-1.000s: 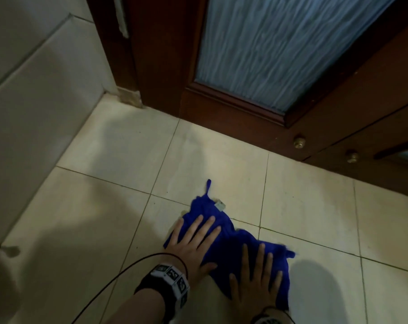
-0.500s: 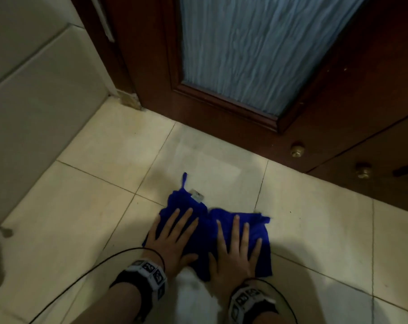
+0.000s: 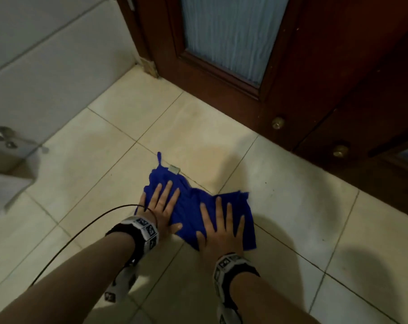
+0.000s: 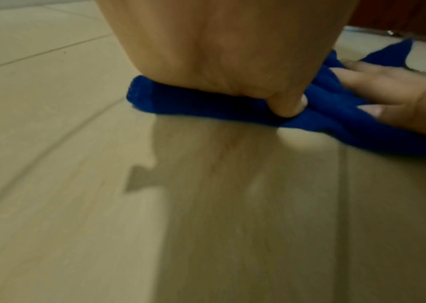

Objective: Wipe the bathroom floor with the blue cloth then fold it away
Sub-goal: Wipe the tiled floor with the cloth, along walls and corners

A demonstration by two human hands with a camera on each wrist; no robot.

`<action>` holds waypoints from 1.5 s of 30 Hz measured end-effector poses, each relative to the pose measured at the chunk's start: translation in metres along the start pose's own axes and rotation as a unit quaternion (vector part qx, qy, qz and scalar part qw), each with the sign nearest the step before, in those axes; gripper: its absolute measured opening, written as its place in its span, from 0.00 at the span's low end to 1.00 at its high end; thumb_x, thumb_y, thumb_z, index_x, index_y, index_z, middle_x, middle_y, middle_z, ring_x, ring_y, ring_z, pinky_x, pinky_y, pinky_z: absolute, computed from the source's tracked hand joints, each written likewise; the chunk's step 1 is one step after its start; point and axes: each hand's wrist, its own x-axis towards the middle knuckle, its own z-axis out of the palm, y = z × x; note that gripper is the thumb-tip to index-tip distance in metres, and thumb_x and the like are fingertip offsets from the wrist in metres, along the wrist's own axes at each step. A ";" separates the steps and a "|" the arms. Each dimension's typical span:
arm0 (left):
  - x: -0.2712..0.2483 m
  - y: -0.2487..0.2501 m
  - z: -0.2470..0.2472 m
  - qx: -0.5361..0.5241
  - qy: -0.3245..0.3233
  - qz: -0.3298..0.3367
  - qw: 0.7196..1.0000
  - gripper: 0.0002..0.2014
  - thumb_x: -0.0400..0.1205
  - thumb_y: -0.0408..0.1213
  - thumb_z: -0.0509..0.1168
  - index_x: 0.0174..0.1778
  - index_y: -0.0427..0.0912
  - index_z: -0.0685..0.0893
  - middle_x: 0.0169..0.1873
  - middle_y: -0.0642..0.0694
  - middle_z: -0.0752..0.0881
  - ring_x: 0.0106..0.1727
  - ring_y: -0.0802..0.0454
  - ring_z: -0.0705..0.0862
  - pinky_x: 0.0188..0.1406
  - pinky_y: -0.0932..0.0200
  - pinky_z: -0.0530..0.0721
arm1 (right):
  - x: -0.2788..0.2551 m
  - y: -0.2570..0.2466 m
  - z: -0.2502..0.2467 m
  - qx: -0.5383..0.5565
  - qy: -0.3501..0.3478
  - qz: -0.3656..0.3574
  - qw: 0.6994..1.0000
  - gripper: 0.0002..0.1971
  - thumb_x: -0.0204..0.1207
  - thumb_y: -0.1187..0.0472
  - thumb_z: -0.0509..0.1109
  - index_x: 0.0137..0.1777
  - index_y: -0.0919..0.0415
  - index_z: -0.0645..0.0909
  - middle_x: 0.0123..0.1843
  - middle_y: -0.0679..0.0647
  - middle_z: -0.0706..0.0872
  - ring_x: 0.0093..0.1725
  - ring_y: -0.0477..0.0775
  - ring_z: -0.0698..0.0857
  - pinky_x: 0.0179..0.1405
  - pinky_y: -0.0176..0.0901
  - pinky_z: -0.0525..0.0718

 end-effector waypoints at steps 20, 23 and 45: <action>-0.011 0.056 0.026 -0.213 0.050 -0.095 0.971 0.45 0.61 0.74 0.08 0.74 0.57 0.16 0.74 0.54 0.14 0.73 0.50 0.13 0.71 0.33 0.19 | 0.044 0.033 -0.018 -0.009 -0.021 -0.009 1.000 0.38 0.73 0.29 0.51 0.84 0.38 0.57 0.87 0.56 0.56 0.84 0.66 0.57 0.75 0.76 0.51; 0.012 0.062 -0.001 -0.221 0.054 -0.116 0.967 0.40 0.68 0.73 0.19 0.69 0.56 0.10 0.70 0.51 0.10 0.75 0.47 0.16 0.66 0.32 0.17 | 0.073 0.049 -0.039 -0.035 -0.028 -0.028 0.999 0.37 0.73 0.26 0.36 0.81 0.31 0.30 0.86 0.50 0.28 0.84 0.61 0.32 0.77 0.73 0.31; 0.099 0.049 -0.073 -0.147 0.119 -0.051 0.981 0.40 0.83 0.67 0.37 0.82 0.50 0.26 0.79 0.46 0.21 0.81 0.42 0.25 0.77 0.27 0.32 | 0.194 0.061 -0.096 -0.170 -0.051 -0.143 0.974 0.38 0.82 0.36 0.42 0.82 0.44 0.22 0.82 0.58 0.19 0.83 0.64 0.27 0.81 0.69 0.33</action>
